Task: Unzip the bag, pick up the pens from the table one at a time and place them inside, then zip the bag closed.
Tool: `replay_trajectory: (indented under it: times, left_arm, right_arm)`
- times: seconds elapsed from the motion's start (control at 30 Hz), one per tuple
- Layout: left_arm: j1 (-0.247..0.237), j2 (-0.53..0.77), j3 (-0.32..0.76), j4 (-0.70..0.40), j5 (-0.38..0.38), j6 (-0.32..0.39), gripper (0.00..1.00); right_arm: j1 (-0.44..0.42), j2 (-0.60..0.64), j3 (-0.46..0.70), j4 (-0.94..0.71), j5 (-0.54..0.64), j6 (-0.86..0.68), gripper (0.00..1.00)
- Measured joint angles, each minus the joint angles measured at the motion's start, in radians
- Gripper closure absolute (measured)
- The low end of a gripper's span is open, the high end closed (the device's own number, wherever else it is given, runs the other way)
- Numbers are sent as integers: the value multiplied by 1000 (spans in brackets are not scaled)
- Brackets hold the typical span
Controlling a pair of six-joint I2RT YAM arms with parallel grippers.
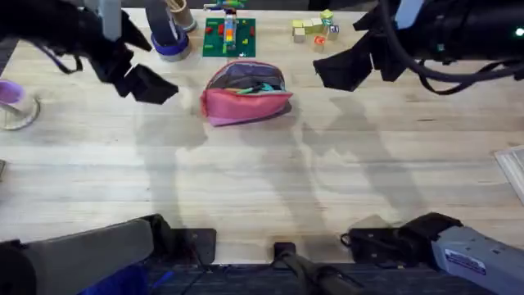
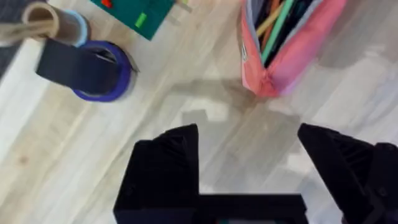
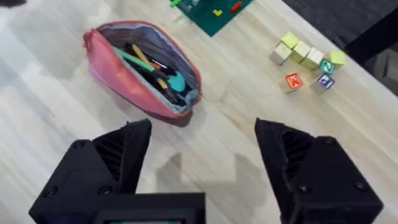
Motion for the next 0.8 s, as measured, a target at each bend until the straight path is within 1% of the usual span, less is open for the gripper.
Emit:
replay_trajectory:
  times: [0.07,0.17,0.3,0.4,0.5,0.57,0.67,0.8]
  left_arm:
    - [45,0,-33,1,35,40,6]
    - [135,0,-104,10,113,124,5]
    - [251,0,-209,45,246,224,5]
    - [306,0,-289,90,329,268,6]
    - [332,0,-357,150,387,291,7]
    - [337,0,-396,199,409,299,7]
    - [337,0,-439,267,405,308,8]
    - [337,0,-448,262,369,312,6]
  right_arm:
    - [13,0,0,0,0,29,6]
    - [51,0,0,0,-1,84,4]
    - [119,0,0,25,-3,170,4]
    - [172,2,0,68,-3,238,5]
    - [214,21,0,108,-3,312,4]
    - [239,47,0,130,-3,376,4]
    - [272,100,0,156,-3,496,4]
    - [320,162,0,167,0,655,4]
